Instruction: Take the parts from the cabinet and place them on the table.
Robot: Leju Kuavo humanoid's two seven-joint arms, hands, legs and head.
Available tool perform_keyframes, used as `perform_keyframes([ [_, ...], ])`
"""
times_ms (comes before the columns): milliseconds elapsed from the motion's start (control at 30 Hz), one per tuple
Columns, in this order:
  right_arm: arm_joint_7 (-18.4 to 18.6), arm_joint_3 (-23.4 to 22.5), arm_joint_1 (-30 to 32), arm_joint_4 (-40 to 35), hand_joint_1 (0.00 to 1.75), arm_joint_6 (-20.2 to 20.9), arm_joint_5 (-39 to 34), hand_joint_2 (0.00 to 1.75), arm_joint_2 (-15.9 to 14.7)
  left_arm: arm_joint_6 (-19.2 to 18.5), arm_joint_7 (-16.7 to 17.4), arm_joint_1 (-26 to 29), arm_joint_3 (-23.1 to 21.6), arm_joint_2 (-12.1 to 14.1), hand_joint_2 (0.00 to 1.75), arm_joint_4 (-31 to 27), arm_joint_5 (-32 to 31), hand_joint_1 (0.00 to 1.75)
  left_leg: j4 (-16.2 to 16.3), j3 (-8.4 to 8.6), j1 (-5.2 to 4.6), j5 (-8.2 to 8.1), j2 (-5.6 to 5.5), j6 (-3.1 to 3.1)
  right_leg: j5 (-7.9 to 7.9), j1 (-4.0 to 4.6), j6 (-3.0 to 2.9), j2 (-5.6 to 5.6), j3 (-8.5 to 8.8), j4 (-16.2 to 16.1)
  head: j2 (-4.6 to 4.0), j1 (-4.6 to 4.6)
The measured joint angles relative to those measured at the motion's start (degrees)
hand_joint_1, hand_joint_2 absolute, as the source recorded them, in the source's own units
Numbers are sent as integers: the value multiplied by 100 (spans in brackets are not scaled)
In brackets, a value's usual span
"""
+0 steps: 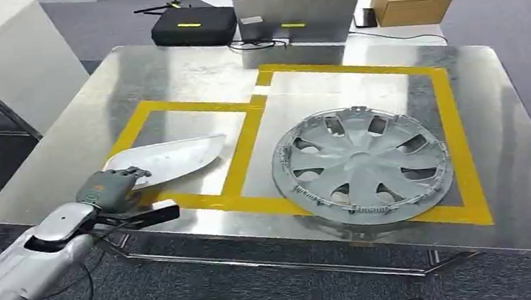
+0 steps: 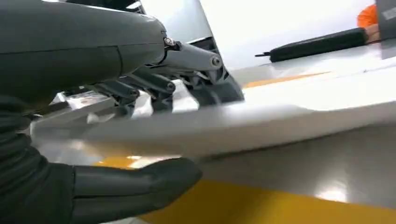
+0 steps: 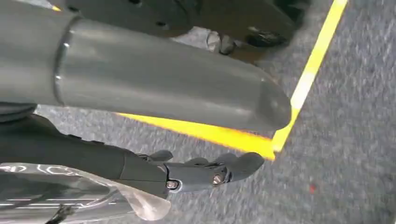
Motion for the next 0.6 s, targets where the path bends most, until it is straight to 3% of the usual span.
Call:
perform_keyframes([
  [33, 2, 0, 10, 4, 0, 0, 0, 0, 0, 27, 0, 40, -38, -22, 0, 11, 18, 0, 2, 0, -2, -1, 0, 0, -128, 0, 14, 0, -200, 408, 0, 2],
  [67, 2, 0, 18, 9, 0, -2, -2, 0, 0, 68, 0, 92, -55, -39, 0, 20, 64, 0, 3, 2, -3, -2, 0, 1, -104, 1, 21, 1, -282, 532, 0, 2],
  [100, 2, -2, 24, 9, 0, -6, -13, 0, 0, 150, -2, 155, -61, -87, 0, 20, 166, 0, 5, 7, -3, -5, -1, 2, 49, -1, 26, -1, -223, 381, 0, 2],
  [167, -4, -2, 28, 9, 0, -22, -35, 0, 0, 311, -13, 249, -31, -184, 0, -2, 423, 0, 8, 31, 3, -22, -12, -19, 596, -11, 10, -4, 257, -619, 0, 7],
  [200, -11, -2, 24, 9, 0, -33, -50, 0, 0, 385, -50, 337, 15, -262, 0, -54, 667, 0, 13, 46, 1, -40, -14, -47, 794, -19, 4, -7, 526, -1159, 0, 5],
  [233, -11, -2, 12, 11, 0, -42, -55, 0, 7, 446, -88, 453, 92, -306, 0, -123, 915, 0, 32, 27, -50, -60, -12, -78, 681, -4, -1, -7, 672, -1332, 0, 7],
  [333, -15, -4, 55, 17, 0, -98, -114, 0, 41, 640, -373, 871, 429, -657, 0, -532, 2051, 0, 32, 27, -38, -50, -12, -130, 688, 9, -83, 5, 648, -1316, 0, -2],
  [400, -13, -11, 64, 17, 0, -155, -155, 0, 92, 713, -626, 1186, 737, -947, 0, -954, 2924, 0, 98, 21, -26, -145, -8, -195, 716, -39, -165, -1, 683, -1357, 0, -2],
  [433, -15, -15, 61, 17, 0, -188, -166, 0, 94, 747, -753, 1323, 880, -1080, 0, -1212, 3303, 0, 342, -73, -27, -326, -5, -214, 709, -40, -206, -1, 688, -1358, 0, -20],
  [533, -15, -52, 77, 17, 0, -260, -214, 0, 105, 928, -889, 1683, 1199, -1372, 0, -1774, 3768, 0, 1721, -688, -14, -944, -6, -251, 694, -34, -240, 6, 700, -1356, 0, -13],
  [600, -13, -61, 103, 17, 0, -289, -234, 0, 111, 1039, -964, 1859, 1307, -1467, 0, -2007, 3869, 0, 1934, -802, -13, -947, -5, -244, 687, -32, -245, 8, 712, -1355, 0, -9],
])
